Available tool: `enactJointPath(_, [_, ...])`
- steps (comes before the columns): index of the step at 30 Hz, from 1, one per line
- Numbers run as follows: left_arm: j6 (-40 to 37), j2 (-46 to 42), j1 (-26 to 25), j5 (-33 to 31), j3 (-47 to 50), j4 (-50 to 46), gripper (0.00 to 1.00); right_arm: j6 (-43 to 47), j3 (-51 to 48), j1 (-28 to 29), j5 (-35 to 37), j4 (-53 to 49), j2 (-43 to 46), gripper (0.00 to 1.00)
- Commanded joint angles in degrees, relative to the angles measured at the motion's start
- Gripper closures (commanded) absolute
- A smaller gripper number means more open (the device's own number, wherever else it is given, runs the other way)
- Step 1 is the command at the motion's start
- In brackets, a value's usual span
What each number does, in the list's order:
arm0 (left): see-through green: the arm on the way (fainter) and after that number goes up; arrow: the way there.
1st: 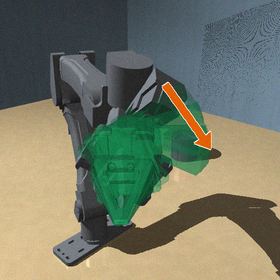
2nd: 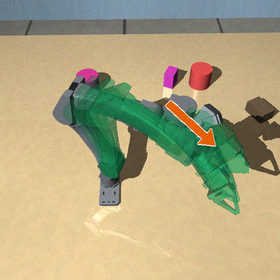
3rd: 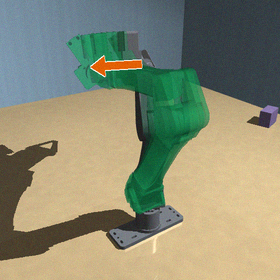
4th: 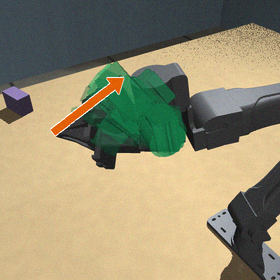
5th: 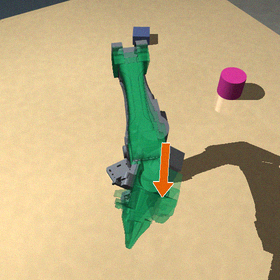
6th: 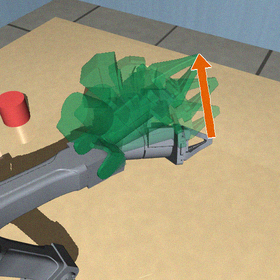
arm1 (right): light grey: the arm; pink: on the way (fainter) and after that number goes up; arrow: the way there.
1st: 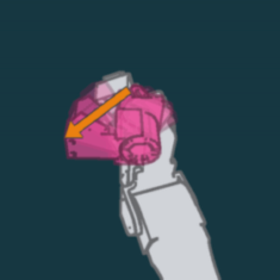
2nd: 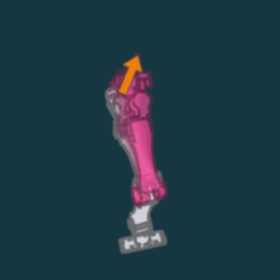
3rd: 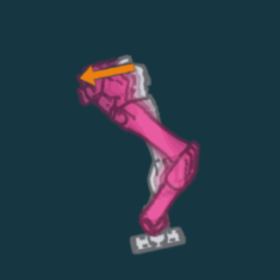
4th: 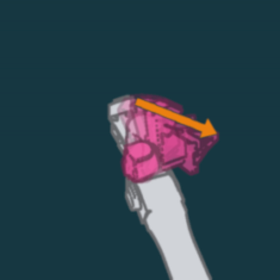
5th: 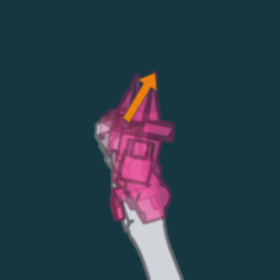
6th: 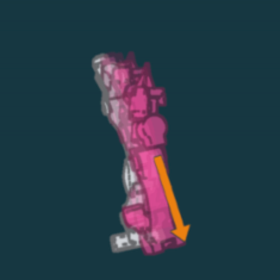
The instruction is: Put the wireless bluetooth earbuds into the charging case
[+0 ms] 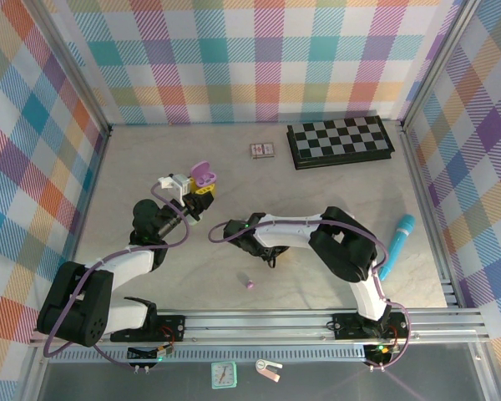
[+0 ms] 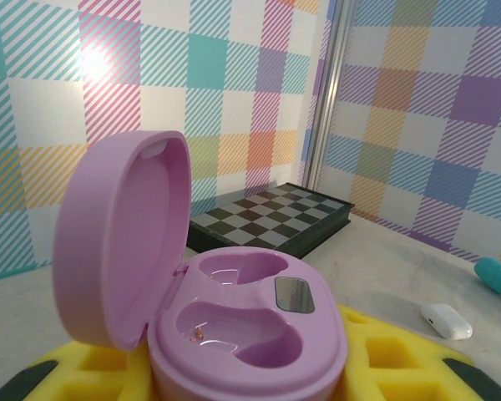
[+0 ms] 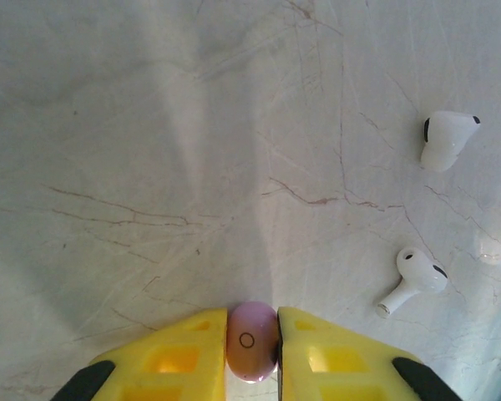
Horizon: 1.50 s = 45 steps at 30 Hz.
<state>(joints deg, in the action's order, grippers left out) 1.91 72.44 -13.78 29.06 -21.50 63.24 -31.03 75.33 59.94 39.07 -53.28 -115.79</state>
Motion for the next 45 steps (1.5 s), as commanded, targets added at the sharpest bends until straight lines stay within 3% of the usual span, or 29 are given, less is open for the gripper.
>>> enactJointPath(1, [-0.6,-0.4,0.6,1.4,-1.5,1.7,0.7,0.4,0.3,-0.3,0.8,-1.5,1.3,0.81])
enactJointPath(12, [-1.9,0.5,0.5,2.6,-2.3,-0.8,0.7,-0.1,-3.9,-4.7,-9.4,2.2,13.8,0.81])
enactJointPath(19, [-3.8,0.9,-0.7,3.1,-2.7,-2.6,0.7,-2.8,-9.7,-10.9,-21.0,8.3,21.5,0.81])
enactJointPath(25, [-5.3,1.4,-2.5,3.5,-2.5,-3.3,0.7,-3.8,-12.7,-14.2,-26.0,11.7,27.2,0.8])
enactJointPath(31, [-8.3,2.6,-6.1,8.2,-2.9,-3.9,0.7,-3.2,-13.2,-15.9,-30.1,13.4,34.5,0.8])
enactJointPath(36, [-10.1,4.5,-8.8,12.5,-5.3,-6.3,0.7,-4.6,-14.1,-19.1,-39.8,17.6,40.9,0.8])
enactJointPath(45, [-10.0,10.8,-14.4,17.5,-10.5,-6.7,0.71,-3.1,-12.3,-20.2,-50.3,23.0,46.5,0.79])
